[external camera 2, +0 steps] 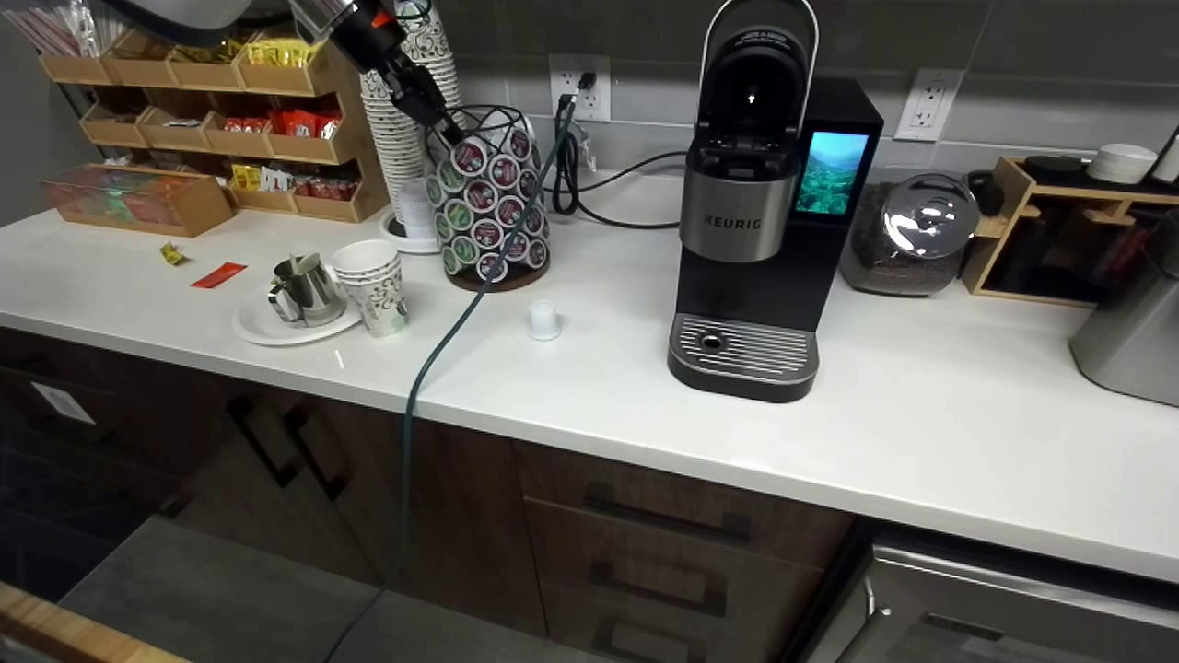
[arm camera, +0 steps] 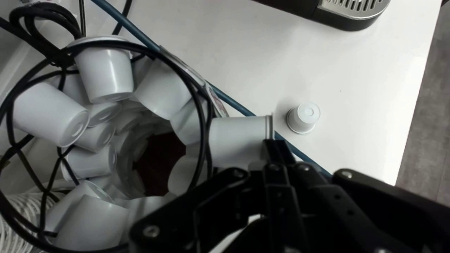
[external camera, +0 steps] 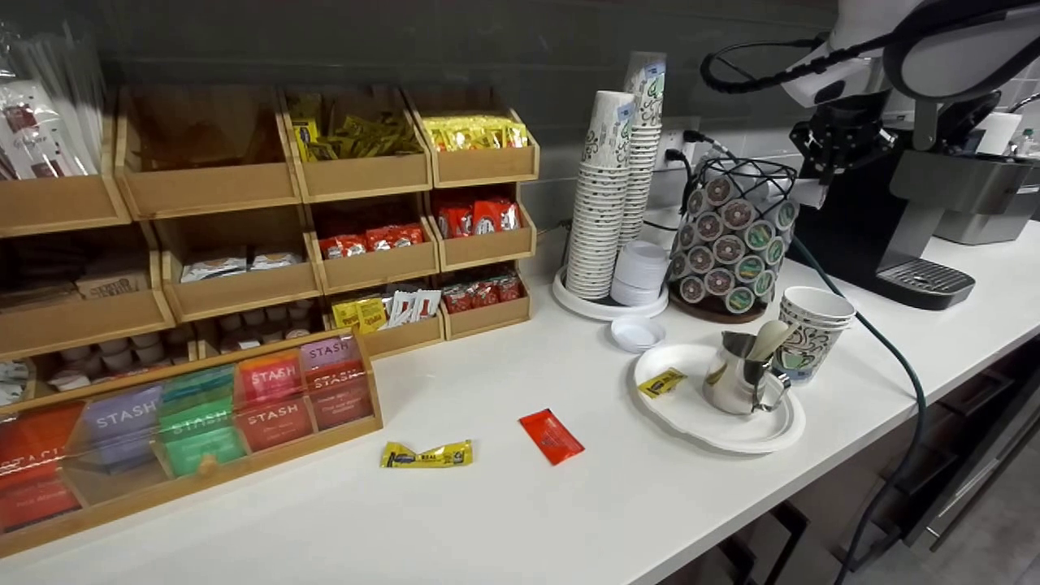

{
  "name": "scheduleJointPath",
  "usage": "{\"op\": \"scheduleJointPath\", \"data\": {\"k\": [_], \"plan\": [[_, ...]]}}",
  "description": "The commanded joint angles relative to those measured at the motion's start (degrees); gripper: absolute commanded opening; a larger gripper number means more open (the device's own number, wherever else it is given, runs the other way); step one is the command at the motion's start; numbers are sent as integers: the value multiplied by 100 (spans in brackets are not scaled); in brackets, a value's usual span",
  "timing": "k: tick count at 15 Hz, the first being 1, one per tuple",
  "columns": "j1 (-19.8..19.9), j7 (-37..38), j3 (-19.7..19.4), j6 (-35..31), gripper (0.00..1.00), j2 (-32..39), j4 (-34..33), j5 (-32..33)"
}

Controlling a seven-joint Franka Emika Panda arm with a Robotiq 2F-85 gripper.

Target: Remove the cup with a purple seal on top from the white plate and move it onto the spinning cups rack

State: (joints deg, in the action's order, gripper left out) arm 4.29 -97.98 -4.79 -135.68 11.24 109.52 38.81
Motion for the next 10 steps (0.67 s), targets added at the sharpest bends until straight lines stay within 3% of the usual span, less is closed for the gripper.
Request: {"op": "scheduleJointPath", "data": {"k": [1,10], "plan": [[-20,138,14,63,0,174,-150,141],[-94,116,97,-6,0,330,-370,112]]}}
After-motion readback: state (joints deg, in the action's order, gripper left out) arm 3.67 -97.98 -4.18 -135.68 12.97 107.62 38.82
